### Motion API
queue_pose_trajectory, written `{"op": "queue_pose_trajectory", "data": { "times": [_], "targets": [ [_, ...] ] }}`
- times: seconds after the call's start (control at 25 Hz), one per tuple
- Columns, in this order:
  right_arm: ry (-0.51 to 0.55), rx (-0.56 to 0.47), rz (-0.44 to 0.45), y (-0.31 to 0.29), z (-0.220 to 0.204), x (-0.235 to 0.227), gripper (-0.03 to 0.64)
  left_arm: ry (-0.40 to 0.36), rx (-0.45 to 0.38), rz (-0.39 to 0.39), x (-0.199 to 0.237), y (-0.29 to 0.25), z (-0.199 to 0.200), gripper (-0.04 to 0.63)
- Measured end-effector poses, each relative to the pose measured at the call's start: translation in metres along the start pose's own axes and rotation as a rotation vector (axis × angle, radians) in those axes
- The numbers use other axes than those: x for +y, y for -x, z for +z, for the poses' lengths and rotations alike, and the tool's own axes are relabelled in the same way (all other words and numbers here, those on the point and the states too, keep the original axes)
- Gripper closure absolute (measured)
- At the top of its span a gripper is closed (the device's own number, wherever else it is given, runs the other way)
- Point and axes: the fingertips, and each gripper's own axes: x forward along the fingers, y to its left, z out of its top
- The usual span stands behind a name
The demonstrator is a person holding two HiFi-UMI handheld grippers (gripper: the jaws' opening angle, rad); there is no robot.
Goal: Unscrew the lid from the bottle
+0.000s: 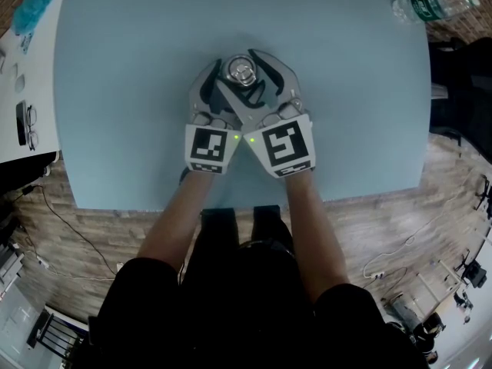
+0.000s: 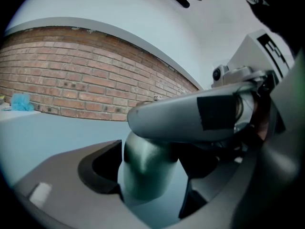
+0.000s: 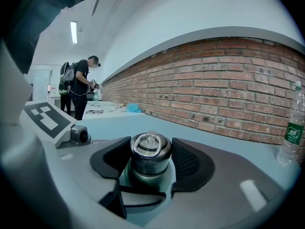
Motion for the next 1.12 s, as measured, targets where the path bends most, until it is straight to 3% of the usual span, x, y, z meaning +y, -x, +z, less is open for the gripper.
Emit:
{"op": "queue_pose_trajectory", "data": {
  "times": [0.68, 1.12],
  "targets": [
    [0.021, -0.016, 0.072, 0.0007, 0.0013, 0.0028, 0.351, -0.017, 0.000, -0.056, -0.0015, 0.0014, 0.0006, 0.242],
    [0.050, -0.034, 0.144, 0.0013, 0.0020, 0.0057, 0.351, -0.040, 0.006, -0.146, -0.0027, 0.0023, -0.0001, 0.242]
  ]
}}
